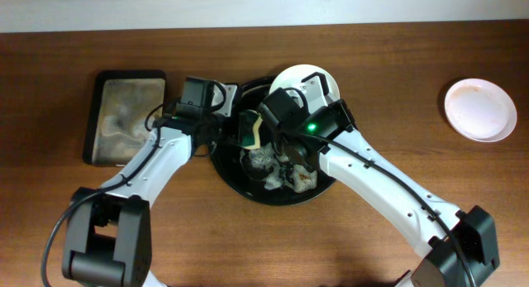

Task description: Clean dirty plates on tray and stack at the side

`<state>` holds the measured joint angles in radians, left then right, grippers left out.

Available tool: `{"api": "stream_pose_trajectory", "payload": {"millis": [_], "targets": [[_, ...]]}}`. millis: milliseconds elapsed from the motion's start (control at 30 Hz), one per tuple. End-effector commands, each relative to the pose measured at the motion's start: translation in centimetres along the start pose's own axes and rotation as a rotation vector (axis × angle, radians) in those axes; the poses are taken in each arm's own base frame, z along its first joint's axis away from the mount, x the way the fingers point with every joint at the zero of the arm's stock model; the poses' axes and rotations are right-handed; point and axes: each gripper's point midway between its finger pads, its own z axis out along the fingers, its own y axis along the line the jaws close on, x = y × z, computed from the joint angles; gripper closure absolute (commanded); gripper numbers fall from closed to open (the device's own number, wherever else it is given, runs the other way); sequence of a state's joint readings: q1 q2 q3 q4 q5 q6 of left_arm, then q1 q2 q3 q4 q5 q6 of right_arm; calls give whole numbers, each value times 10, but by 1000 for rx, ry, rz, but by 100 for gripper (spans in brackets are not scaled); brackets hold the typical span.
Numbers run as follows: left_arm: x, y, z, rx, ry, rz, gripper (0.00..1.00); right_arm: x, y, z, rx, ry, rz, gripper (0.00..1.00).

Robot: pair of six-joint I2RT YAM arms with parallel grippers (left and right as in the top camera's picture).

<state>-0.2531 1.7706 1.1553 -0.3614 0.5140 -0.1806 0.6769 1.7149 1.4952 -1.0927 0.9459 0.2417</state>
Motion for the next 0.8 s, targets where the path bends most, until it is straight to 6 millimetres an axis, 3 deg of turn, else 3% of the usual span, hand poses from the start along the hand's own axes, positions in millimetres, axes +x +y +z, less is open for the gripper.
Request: {"api": "stream_pose_trajectory", "payload": {"millis": [0, 100, 233, 433, 567, 767], "targets": [[1, -34, -10, 207, 10, 1, 100, -5, -1, -7, -37, -17, 82, 96], [2, -44, -12, 262, 18, 6, 100, -5, 4, -7, -67, -12, 88, 96], [5, -35, -13, 233, 25, 18, 100, -4, 4, -7, -64, -10, 83, 96], [5, 4, -24, 194, -8, -11, 100, -5, 4, -7, -66, -13, 88, 96], [16, 31, -28, 150, -15, -34, 100, -6, 5, -7, -68, -17, 94, 96], [16, 42, -30, 128, -27, -49, 100, -7, 5, -7, -68, -19, 96, 96]]}}
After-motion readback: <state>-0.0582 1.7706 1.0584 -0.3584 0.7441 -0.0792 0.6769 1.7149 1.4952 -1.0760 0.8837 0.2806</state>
